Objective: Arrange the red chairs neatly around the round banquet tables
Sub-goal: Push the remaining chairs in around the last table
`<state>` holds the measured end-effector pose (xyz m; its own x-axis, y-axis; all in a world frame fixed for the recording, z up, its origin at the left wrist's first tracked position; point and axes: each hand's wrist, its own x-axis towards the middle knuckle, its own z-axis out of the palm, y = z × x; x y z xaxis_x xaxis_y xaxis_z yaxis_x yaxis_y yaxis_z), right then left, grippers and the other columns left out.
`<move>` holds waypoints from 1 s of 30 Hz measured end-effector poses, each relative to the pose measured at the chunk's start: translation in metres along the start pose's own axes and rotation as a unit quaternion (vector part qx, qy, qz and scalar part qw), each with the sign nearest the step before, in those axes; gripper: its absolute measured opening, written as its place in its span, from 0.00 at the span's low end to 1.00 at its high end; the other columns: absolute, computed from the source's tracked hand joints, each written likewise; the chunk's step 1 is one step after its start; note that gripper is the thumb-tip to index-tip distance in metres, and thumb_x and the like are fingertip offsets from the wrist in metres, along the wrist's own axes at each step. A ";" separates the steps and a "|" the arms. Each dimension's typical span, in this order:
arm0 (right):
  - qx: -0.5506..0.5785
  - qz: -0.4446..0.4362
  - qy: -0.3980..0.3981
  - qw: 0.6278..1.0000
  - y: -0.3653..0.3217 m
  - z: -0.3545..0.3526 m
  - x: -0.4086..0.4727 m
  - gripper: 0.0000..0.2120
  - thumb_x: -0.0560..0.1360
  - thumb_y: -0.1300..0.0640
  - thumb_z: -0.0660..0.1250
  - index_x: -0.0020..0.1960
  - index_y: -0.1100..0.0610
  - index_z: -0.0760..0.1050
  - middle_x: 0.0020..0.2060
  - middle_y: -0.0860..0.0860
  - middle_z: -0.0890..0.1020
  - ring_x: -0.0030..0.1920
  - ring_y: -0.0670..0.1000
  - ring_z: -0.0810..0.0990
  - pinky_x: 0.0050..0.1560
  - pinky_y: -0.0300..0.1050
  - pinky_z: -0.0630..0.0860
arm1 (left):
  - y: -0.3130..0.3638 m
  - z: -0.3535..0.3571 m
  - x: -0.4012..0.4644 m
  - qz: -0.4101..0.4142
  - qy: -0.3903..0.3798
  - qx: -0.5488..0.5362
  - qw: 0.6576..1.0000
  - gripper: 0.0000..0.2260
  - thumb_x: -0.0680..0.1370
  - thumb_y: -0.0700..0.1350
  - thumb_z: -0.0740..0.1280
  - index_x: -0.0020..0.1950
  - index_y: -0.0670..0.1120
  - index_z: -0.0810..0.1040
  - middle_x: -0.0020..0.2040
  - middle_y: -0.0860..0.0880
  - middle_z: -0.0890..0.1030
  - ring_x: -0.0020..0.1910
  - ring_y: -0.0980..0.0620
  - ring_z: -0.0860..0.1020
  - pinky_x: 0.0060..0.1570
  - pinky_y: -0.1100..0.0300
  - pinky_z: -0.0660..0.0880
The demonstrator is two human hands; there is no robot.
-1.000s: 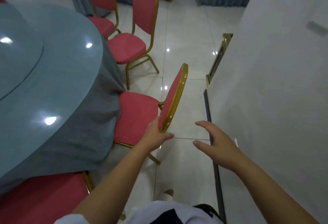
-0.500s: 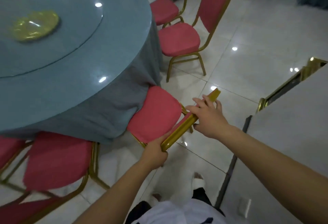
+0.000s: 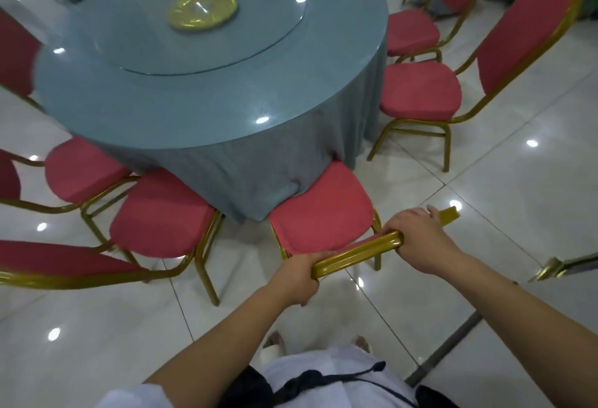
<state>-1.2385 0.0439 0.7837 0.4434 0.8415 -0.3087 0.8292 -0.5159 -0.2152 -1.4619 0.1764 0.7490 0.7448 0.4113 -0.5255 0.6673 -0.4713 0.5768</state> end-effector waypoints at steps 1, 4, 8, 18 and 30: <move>0.001 -0.005 -0.001 1.000 -0.005 0.002 -0.002 0.12 0.72 0.57 0.71 0.48 0.40 0.80 0.48 0.36 0.75 0.62 0.46 0.69 0.75 0.58 0.50 | -0.005 0.000 -0.004 0.001 0.001 0.005 1.000 0.33 0.72 0.33 0.62 0.71 0.63 0.71 0.52 0.48 0.82 0.47 0.45 0.82 0.46 0.51 0.81; 0.003 -0.025 -0.003 1.000 -0.026 0.002 -0.005 0.15 0.73 0.60 0.68 0.51 0.41 0.80 0.52 0.36 0.74 0.65 0.46 0.67 0.75 0.56 0.47 | -0.021 -0.003 -0.016 -0.002 0.008 0.000 1.000 0.32 0.72 0.34 0.62 0.71 0.63 0.71 0.54 0.49 0.82 0.51 0.47 0.80 0.49 0.53 0.80; 0.005 -0.045 -0.002 0.999 -0.054 -0.002 0.007 0.14 0.73 0.59 0.67 0.53 0.42 0.80 0.57 0.39 0.76 0.64 0.48 0.68 0.72 0.53 0.52 | -0.043 -0.021 -0.024 -0.004 0.042 -0.019 0.999 0.26 0.74 0.36 0.65 0.67 0.61 0.75 0.53 0.52 0.82 0.51 0.51 0.79 0.51 0.53 0.79; 0.006 -0.023 0.003 1.000 -0.093 -0.027 0.053 0.17 0.71 0.65 0.63 0.48 0.44 0.81 0.50 0.43 0.79 0.58 0.51 0.72 0.65 0.52 0.61 | -0.051 -0.067 -0.006 -0.040 0.119 -0.001 0.992 0.15 0.73 0.35 0.63 0.56 0.49 0.80 0.45 0.51 0.77 0.46 0.49 0.76 0.45 0.55 0.74; -0.079 0.064 -0.038 0.994 -0.084 -0.034 0.072 0.17 0.75 0.64 0.61 0.41 0.42 0.78 0.43 0.44 0.77 0.54 0.50 0.73 0.56 0.59 0.69 | -0.040 -0.043 0.016 -0.044 0.137 0.001 0.990 0.08 0.78 0.39 0.63 0.50 0.49 0.80 0.42 0.50 0.79 0.42 0.49 0.78 0.40 0.57 0.72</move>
<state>-1.2646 0.1528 0.8107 0.5270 0.7531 -0.3938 0.8133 -0.5814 -0.0235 -1.4764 0.2352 0.7442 0.6593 0.6468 -0.3835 0.7294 -0.4263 0.5350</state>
